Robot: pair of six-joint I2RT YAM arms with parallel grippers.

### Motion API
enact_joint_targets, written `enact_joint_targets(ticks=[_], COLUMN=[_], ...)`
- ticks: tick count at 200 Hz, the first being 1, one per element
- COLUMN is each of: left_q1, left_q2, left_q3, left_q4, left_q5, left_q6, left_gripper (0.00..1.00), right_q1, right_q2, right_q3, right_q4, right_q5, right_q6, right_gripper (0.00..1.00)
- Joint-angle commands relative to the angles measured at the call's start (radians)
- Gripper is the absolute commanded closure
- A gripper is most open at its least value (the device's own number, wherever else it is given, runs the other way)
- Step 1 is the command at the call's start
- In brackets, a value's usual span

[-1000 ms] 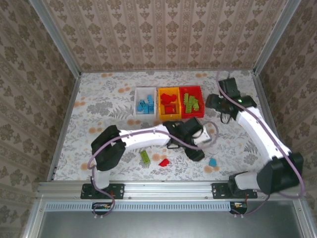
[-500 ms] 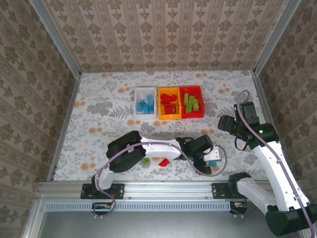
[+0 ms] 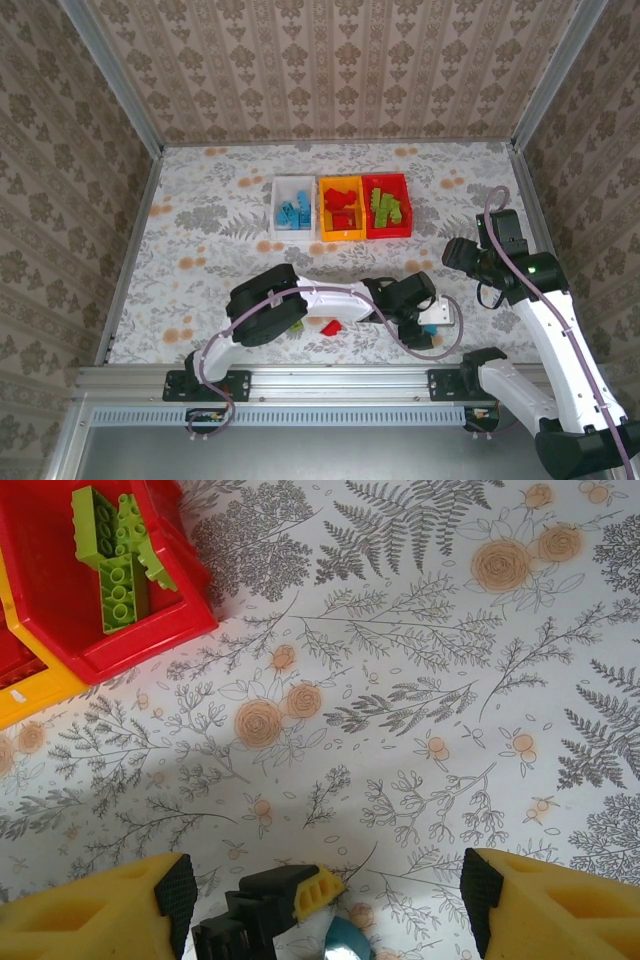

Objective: Sort the legos into containers by color

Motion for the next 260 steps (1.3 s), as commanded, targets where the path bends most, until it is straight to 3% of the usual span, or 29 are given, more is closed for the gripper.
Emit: enact_joint_targets(ticks=[1,38,85,140,169,206,237,260], left_q1=[0.000,0.002,0.009,0.085,0.175,0.345,0.536,0.654], left_q2=[0.028,0.036,0.014,-0.162,-0.342,-0.560,-0.634,-0.598], left_q3=[0.023,0.040,0.033,-0.087,-0.221,-0.350,-0.344,-0.272], left_q4=[-0.004,-0.010,0.001,0.073,0.078,-0.017,-0.152,-0.252], left_q5=[0.037,0.036,0.028,-0.093,-0.173,-0.246,-0.280,-0.295], left_q6=[0.007,-0.005,-0.038,-0.178,-0.261,-0.341,-0.384,-0.417], left_gripper=[0.30,0.47,0.61,0.64,0.64,0.64,0.64,0.65], right_q1=[-0.006,-0.008,-0.011,-0.011,-0.011,0.054,0.323,0.385], right_q2=[-0.001,0.010,0.019,0.022,0.022,0.036,0.085,0.207], right_q3=[0.020,0.020,0.019,0.091,0.146,0.115,0.087,0.089], right_q4=[-0.032,-0.025,-0.017,-0.003,0.039,0.132,0.231,0.343], right_q5=[-0.021,-0.029,-0.041,-0.110,-0.234,-0.547,-0.435,-0.411], right_q6=[0.010,0.009,0.005,-0.053,-0.082,-0.138,-0.193,-0.160], right_gripper=[0.27,0.27,0.27,0.30,0.32,0.33,0.31,0.32])
